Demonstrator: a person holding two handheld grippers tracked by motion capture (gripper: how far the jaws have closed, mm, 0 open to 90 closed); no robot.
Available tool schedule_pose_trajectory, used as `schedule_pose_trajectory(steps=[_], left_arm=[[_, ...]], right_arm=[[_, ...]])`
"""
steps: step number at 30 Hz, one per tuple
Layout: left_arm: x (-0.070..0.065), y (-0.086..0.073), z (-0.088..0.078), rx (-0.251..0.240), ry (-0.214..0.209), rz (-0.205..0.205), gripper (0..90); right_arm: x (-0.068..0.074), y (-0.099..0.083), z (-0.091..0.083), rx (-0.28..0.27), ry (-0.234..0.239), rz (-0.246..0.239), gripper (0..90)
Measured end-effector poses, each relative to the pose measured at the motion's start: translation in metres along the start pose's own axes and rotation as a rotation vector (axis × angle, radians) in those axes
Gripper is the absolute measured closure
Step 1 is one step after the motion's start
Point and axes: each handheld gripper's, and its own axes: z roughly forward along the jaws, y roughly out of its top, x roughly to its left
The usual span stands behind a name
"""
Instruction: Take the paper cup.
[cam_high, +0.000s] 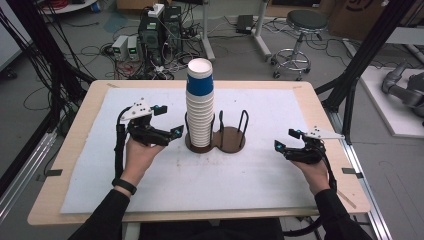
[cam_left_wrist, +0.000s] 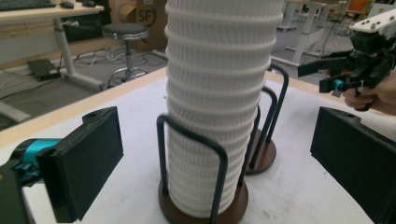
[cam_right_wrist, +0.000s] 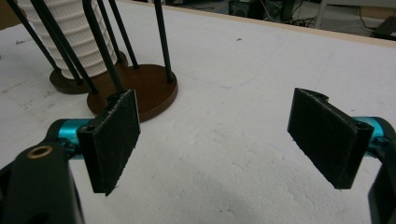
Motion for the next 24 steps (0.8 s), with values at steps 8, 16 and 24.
schedule_pose_trajectory(steps=[8,16,24], left_arm=[[0.004,0.02,0.018,-0.004,-0.032,0.003,1.7],[0.007,0.033,0.039,0.005,-0.074,0.012,1.6],[0.012,0.037,0.055,-0.027,-0.101,-0.013,1.6]], right_arm=[[0.0,0.0,0.0,-0.002,0.004,0.004,15.2],[0.001,0.0,0.001,-0.004,0.017,0.002,15.2],[0.001,0.0,0.001,-0.005,0.02,-0.005,15.2]])
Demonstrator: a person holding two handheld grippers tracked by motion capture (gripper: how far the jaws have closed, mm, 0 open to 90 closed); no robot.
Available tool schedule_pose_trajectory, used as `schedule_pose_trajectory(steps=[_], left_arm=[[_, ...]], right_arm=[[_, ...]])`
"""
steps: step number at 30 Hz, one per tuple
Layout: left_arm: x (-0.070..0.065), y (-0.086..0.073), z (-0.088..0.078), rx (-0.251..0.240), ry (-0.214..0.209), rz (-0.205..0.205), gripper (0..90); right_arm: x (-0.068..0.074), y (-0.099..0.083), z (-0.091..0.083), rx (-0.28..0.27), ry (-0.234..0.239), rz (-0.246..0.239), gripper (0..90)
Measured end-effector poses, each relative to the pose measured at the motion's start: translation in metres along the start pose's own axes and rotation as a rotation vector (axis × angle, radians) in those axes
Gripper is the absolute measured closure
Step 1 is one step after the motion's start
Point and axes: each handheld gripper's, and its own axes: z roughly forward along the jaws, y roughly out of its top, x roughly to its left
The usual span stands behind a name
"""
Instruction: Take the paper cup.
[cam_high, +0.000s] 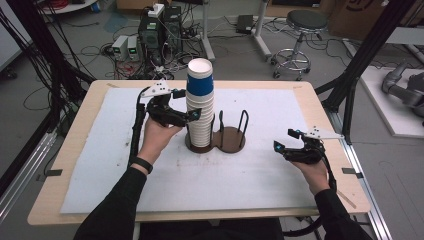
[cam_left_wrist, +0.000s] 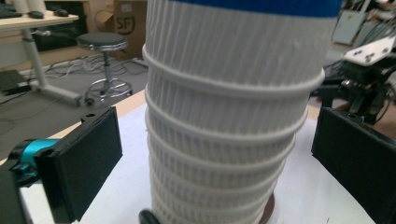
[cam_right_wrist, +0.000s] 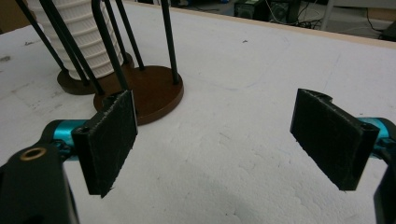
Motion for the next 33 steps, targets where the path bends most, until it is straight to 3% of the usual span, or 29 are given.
schedule_pose_trajectory(steps=[7,9,14,22,33], left_arm=[[0.002,0.002,0.012,0.007,-0.036,0.004,1.7],[0.002,0.002,0.014,-0.01,-0.032,0.01,1.7],[0.005,0.001,0.015,0.001,-0.03,0.009,1.9],[0.004,0.002,0.013,-0.009,-0.054,0.028,10.5],[0.005,0.002,0.013,-0.01,-0.055,0.028,10.8]], right_arm=[[0.001,0.0,0.0,0.001,0.005,-0.001,15.2],[0.001,0.0,0.001,0.003,0.006,-0.003,15.2],[0.002,0.0,0.001,0.005,0.011,-0.002,15.2],[0.005,0.003,0.001,-0.006,0.024,0.001,15.3],[0.019,0.022,0.0,-0.039,0.058,-0.027,15.5]])
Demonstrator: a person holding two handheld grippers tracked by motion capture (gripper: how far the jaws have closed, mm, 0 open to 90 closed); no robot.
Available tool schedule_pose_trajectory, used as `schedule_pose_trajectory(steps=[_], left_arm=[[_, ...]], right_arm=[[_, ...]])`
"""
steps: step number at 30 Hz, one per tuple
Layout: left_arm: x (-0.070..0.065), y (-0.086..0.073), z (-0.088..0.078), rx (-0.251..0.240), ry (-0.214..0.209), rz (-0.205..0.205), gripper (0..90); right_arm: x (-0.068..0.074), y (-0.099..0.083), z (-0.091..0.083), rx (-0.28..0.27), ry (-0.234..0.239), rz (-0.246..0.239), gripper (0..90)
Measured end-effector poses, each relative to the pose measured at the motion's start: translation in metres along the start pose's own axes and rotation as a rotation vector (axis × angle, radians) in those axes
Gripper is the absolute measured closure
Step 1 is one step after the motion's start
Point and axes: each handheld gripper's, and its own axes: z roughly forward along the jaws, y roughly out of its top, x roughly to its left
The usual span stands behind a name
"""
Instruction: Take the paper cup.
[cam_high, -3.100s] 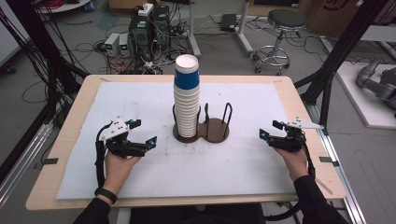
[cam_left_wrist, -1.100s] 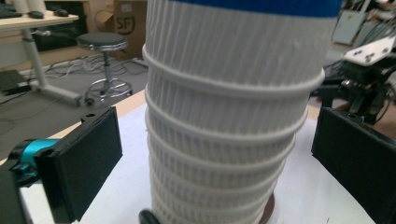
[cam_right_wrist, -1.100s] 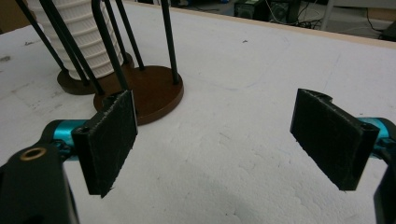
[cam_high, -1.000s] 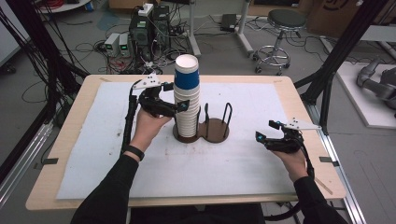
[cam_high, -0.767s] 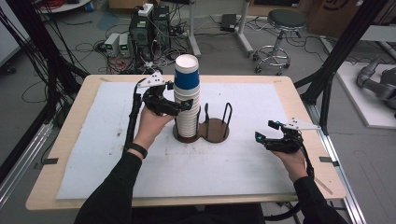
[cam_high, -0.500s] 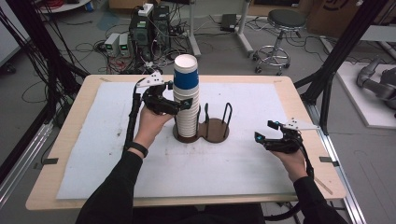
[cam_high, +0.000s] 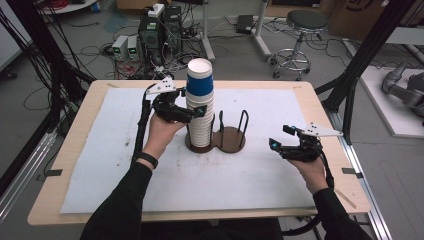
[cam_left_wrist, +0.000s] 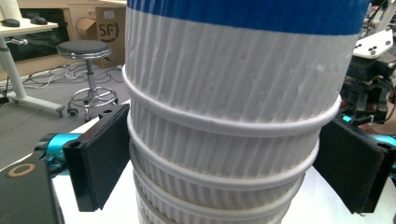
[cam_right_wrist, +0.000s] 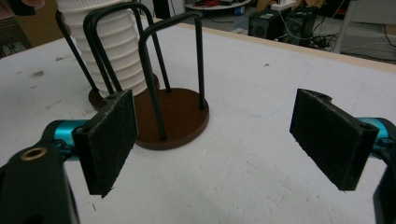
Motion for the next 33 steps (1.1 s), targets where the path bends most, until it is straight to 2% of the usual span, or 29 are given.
schedule_pose_trajectory(steps=[5,11,19,20,21,25,29,33], left_arm=[[0.0,0.0,0.0,0.002,0.002,-0.001,10.8],[-0.001,0.0,0.0,0.003,0.006,-0.002,10.9],[-0.001,0.001,-0.001,0.007,0.008,-0.003,11.0],[-0.001,0.001,-0.001,0.007,0.008,-0.003,11.0],[-0.001,0.001,-0.001,0.007,0.008,-0.002,11.0],[-0.001,0.0,0.0,0.004,0.007,-0.001,11.0],[-0.001,0.0,0.0,0.005,0.006,-0.001,11.0],[-0.001,0.0,0.0,0.005,0.007,-0.003,11.0]], right_arm=[[0.005,0.014,0.001,-0.024,0.017,-0.007,15.8],[0.012,0.04,0.008,-0.046,0.057,-0.027,16.4],[0.023,0.083,0.025,-0.062,0.111,-0.091,16.4],[0.025,0.093,0.029,-0.068,0.128,-0.097,16.4],[0.025,0.093,0.029,-0.068,0.128,-0.097,16.4],[0.032,0.115,0.04,-0.089,0.155,-0.115,16.4],[0.039,0.128,0.049,-0.082,0.17,-0.13,16.4],[0.048,0.145,0.06,-0.1,0.207,-0.13,16.4]])
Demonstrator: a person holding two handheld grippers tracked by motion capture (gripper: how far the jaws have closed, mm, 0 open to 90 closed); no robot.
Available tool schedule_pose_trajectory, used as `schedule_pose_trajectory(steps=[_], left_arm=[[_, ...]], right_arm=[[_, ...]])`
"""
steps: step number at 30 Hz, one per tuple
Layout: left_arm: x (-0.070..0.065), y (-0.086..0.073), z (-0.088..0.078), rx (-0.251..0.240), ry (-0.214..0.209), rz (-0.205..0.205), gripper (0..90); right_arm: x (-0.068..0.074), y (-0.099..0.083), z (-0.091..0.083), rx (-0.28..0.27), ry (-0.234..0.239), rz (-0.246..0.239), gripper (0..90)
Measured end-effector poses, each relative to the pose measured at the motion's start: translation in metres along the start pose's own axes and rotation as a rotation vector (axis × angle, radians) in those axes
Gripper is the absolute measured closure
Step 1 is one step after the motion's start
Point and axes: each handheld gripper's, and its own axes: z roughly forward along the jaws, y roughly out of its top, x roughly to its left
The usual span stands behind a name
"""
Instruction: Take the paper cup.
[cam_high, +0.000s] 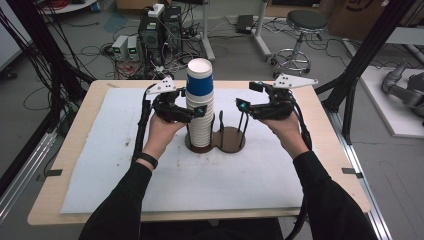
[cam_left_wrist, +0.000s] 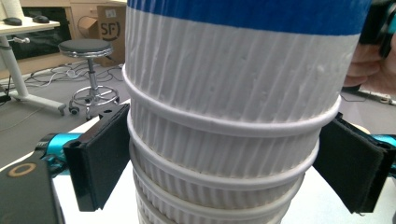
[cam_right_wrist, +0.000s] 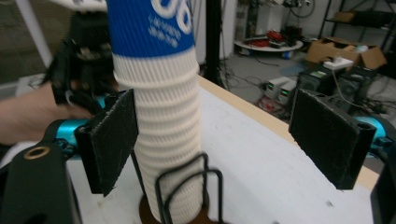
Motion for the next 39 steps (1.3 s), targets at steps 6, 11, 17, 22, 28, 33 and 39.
schedule_pose_trajectory(steps=[6,11,17,22,28,33,39], left_arm=[[0.0,0.0,0.0,-0.002,0.001,-0.001,11.0],[0.0,0.0,0.001,-0.003,0.003,-0.002,11.0],[0.0,0.0,0.001,-0.004,0.002,-0.002,11.0],[0.0,0.0,0.001,-0.006,0.003,-0.004,11.1],[0.0,-0.001,0.001,-0.006,0.001,-0.004,11.0],[0.002,-0.001,0.001,-0.009,-0.003,-0.007,11.1],[0.002,-0.002,0.002,-0.016,0.001,-0.011,11.1]], right_arm=[[0.008,0.027,0.021,-0.021,0.032,-0.006,16.4],[0.014,0.046,0.038,-0.045,0.055,0.006,16.4],[0.02,0.064,0.057,-0.043,0.076,0.01,16.4],[0.024,0.074,0.069,-0.04,0.089,0.019,16.4],[0.026,0.077,0.083,-0.001,0.095,0.032,16.5],[0.028,0.076,0.088,-0.003,0.115,0.023,28.2],[0.028,0.076,0.089,-0.005,0.11,0.022,29.6]])
